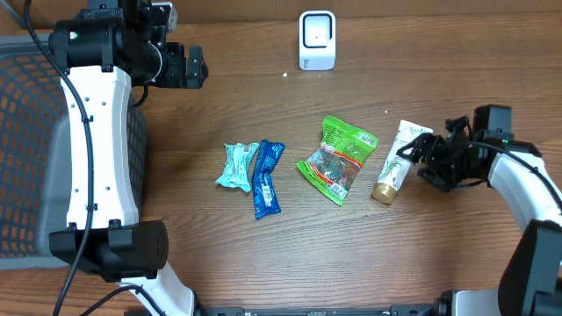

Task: Scan the item barcode
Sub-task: 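Reach the right gripper to the white tube and grasp it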

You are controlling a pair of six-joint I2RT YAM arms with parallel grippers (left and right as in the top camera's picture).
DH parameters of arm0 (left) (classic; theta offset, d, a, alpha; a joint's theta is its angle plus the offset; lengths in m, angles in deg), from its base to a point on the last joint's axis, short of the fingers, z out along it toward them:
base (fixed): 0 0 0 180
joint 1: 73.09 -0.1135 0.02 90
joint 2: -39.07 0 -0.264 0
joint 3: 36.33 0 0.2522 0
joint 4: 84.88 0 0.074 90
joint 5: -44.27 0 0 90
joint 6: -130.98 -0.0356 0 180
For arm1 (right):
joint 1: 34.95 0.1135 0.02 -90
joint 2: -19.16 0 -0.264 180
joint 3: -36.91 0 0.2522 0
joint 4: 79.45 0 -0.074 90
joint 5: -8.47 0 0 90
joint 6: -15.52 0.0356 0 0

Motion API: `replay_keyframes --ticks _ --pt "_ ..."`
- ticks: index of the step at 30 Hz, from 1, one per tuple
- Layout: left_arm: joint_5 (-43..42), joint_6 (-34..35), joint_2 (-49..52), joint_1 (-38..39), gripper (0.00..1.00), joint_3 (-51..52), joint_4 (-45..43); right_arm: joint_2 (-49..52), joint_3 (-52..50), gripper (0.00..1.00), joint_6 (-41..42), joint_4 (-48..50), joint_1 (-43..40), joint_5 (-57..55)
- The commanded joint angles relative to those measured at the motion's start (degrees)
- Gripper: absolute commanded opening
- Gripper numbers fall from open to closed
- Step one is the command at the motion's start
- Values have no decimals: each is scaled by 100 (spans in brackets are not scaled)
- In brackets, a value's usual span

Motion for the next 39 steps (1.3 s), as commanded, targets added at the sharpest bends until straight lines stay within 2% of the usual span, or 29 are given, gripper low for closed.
replay_keyframes --ticks 1,6,13,16,18,21,25,30,35,39 --pt "-83 17 26 -20 100 24 -20 149 -195 77 4 245 37 -136" --pt "-83 17 26 -20 100 24 -20 310 -393 73 -195 686 68 -131" --pt "-85 17 26 -20 100 24 -20 605 -730 39 -160 1335 190 -111" --pt "-83 17 26 -20 99 24 -20 664 -798 29 -142 1453 195 -116" --pt "-83 17 26 -20 100 24 -20 662 -809 17 -140 1493 195 -149" --pt "-83 17 26 -20 100 24 -20 658 -802 4 -125 1539 181 -155" --pt "-83 17 26 -20 100 24 -20 555 -688 4 4 1333 181 -153" --pt "-83 17 26 -20 100 24 -20 280 -37 4 -83 291 212 -557" --pt "-83 17 26 -20 100 24 -20 232 1283 4 339 -1598 636 -2562" --pt "-85 17 26 -20 100 24 -20 236 1939 4 1126 -2413 1346 -4450"
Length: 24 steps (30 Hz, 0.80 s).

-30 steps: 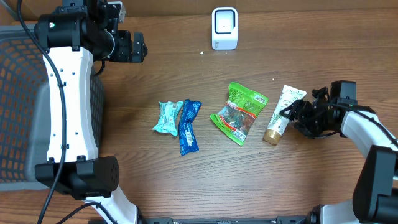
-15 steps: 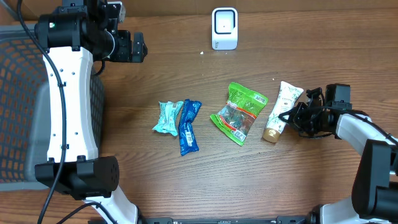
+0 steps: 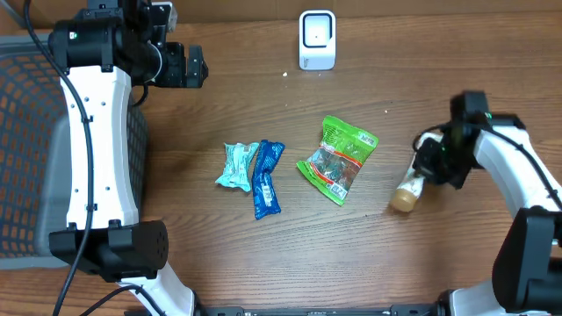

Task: Scan the item barcode
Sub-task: 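Reach the right gripper to the white tube and grasp it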

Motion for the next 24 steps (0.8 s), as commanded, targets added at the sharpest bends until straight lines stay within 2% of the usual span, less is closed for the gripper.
replay_keyframes --ticks 1,7,15,19,24 --pt "-83 17 26 -20 100 24 -20 -173 599 4 879 -271 726 -2317" --pt "-83 17 26 -20 100 24 -20 258 610 4 1180 -337 1679 -3517" --pt "-83 17 26 -20 100 24 -20 1078 610 4 1154 -481 1873 -3838" --pt "-83 17 26 -20 100 24 -20 1078 616 17 586 -286 1950 -3283" --pt "-83 17 26 -20 99 24 -20 1080 616 50 -13 184 2129 -2527"
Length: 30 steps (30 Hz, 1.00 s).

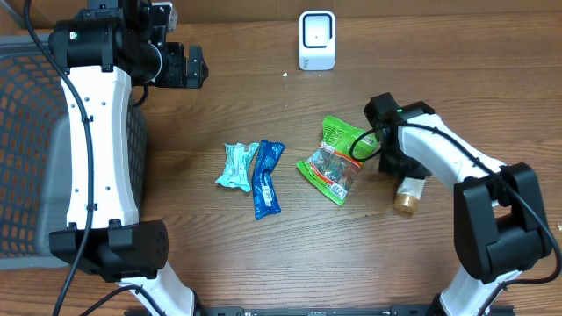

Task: Scan the item barcode
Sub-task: 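Reach the right gripper to the white tube and grasp it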

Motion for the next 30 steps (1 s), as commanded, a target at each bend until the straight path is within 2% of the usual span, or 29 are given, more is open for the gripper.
replay_keyframes --ticks 1,5,10,16,19,22,24,26,28,30 --pt "-83 17 26 -20 100 24 -20 -114 136 54 -579 229 184 667" --pt "-85 17 26 -20 100 24 -20 -116 188 57 -837 334 256 1331" --pt "-85 17 26 -20 100 24 -20 -151 828 56 -835 -85 72 1954" --pt "-83 17 26 -20 100 24 -17 -203 1952 61 -839 -791 -590 2688" --pt "-83 17 26 -20 100 24 -20 -203 2090 67 -911 -855 -1056 3154" --pt "-83 17 26 -20 100 24 -20 -201 1958 68 -1220 -852 -1550 3674" --pt "-85 17 26 -20 99 24 -20 -201 1784 62 -1515 -848 -1893 4096" --pt "-83 17 26 -20 100 24 -20 -201 1574 47 -1751 -756 -2118 4360" --pt "-85 17 26 -20 100 24 -20 -201 1263 26 -1851 -621 -2264 4461" --pt "-83 17 26 -20 100 24 -20 -201 901 17 -1851 -459 -2297 4465"
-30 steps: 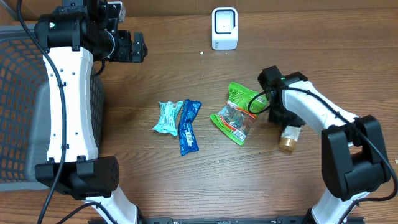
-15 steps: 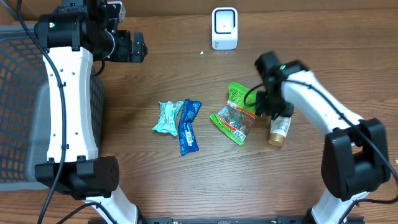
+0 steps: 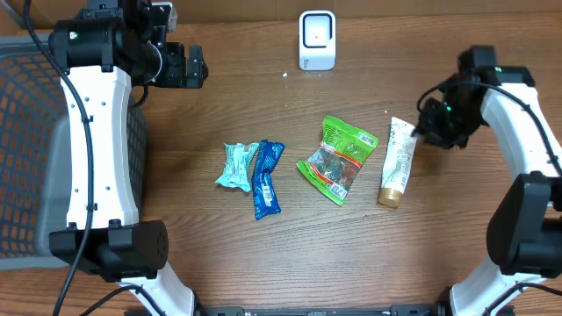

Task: Scan the item barcode
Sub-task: 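Reach the right gripper to the white tube and grasp it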

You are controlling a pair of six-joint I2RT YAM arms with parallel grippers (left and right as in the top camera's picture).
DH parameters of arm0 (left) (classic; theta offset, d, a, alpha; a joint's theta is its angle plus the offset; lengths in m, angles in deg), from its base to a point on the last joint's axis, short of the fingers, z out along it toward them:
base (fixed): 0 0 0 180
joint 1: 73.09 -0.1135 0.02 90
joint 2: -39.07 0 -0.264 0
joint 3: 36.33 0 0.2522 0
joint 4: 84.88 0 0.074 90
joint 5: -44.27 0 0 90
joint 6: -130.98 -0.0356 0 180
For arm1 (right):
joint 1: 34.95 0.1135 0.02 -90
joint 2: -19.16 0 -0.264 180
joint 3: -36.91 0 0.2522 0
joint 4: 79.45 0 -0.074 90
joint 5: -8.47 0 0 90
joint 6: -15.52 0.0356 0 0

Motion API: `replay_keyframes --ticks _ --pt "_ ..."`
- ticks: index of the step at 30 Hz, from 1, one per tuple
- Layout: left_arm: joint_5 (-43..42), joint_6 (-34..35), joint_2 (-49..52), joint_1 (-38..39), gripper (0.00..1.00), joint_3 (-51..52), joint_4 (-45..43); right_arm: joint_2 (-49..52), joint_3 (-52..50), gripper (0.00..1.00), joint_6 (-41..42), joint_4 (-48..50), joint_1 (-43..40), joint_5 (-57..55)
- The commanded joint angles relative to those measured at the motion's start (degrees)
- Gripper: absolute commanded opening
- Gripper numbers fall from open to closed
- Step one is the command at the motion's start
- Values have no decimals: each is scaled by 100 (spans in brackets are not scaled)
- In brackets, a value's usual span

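A white tube with a gold cap [image 3: 396, 163] lies on the table right of centre, cap toward the front, a pale face with small print turned up. My right gripper [image 3: 420, 132] sits at the tube's flat far end, touching or almost touching it; its jaws are too dark to read. The white barcode scanner [image 3: 317, 39] stands at the back centre. My left gripper [image 3: 191, 68] hangs at the back left, far from all items, its state unclear.
A green snack packet [image 3: 338, 158] lies just left of the tube. A blue packet [image 3: 266, 178] and a teal packet [image 3: 237, 165] lie side by side left of centre. A dark mesh basket [image 3: 26, 149] fills the left edge.
My right arm has swung from over the tube back to the right. The gripper is now at the tube's far end, and the whole tube shows, lying straighter.
My right gripper first stood just right of the tube, which showed a leaf print. Then it was over the tube, with only the cap end showing. Then the arm reached further left above it. Now the tube lies uncovered with a plainer face up. The left arm stayed put.
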Motion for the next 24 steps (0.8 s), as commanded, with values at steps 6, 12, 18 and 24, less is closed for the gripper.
replay_keyframes --ticks 6,12,18,24 --pt "-79 17 26 -20 100 24 -20 -131 -1443 6 -304 459 -13 431" --pt "-81 17 26 -20 99 24 -20 -131 -1803 4 -304 428 0 439" --pt "-79 17 26 -20 100 24 -20 -131 -1808 4 -302 433 284 717" --pt "-79 17 26 -20 99 24 -20 -131 -1808 9 -278 848 1038 942"
